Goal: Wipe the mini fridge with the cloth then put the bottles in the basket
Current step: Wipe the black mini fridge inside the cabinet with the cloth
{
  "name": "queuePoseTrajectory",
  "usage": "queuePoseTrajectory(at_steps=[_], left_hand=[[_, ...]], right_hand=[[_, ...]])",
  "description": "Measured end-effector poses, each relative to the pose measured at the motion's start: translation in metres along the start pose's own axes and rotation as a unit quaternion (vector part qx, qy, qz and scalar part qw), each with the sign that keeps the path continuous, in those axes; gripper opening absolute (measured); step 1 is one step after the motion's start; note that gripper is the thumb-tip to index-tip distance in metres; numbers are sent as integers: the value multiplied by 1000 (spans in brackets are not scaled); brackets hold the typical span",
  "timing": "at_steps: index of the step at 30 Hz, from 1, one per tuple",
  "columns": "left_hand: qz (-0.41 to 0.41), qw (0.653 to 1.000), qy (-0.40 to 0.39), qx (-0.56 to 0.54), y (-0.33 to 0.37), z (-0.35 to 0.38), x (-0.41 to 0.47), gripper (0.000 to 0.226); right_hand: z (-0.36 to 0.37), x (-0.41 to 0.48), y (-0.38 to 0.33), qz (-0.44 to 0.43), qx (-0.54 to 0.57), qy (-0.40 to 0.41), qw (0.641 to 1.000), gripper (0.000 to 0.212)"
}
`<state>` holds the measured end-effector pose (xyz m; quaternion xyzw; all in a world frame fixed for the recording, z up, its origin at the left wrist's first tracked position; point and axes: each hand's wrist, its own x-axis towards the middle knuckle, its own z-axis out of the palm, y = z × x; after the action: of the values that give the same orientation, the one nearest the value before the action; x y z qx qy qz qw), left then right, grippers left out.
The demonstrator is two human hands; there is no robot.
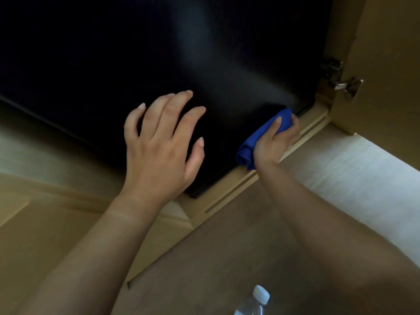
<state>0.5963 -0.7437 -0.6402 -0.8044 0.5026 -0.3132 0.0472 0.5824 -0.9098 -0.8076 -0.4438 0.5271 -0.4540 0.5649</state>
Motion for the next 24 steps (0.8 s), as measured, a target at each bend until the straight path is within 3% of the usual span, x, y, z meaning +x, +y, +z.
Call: queuePoseTrajectory(at_steps=[6,12,19,24], left_hand=[[-25,1000,2,10,13,9,12,39],[-21,1000,15,14,13,13,11,38],[-20,999,31,26,11,21,10,35],[-16,999,35,20,10,21,9,36]], right_hand=[[-3,39,-9,24,21,29,999,40],[-7,12,1,-14,33,-30,999,40],[-11,81,-33,-6,34,31,999,36],[-8,48,-54,-90,49,-8,995,36]])
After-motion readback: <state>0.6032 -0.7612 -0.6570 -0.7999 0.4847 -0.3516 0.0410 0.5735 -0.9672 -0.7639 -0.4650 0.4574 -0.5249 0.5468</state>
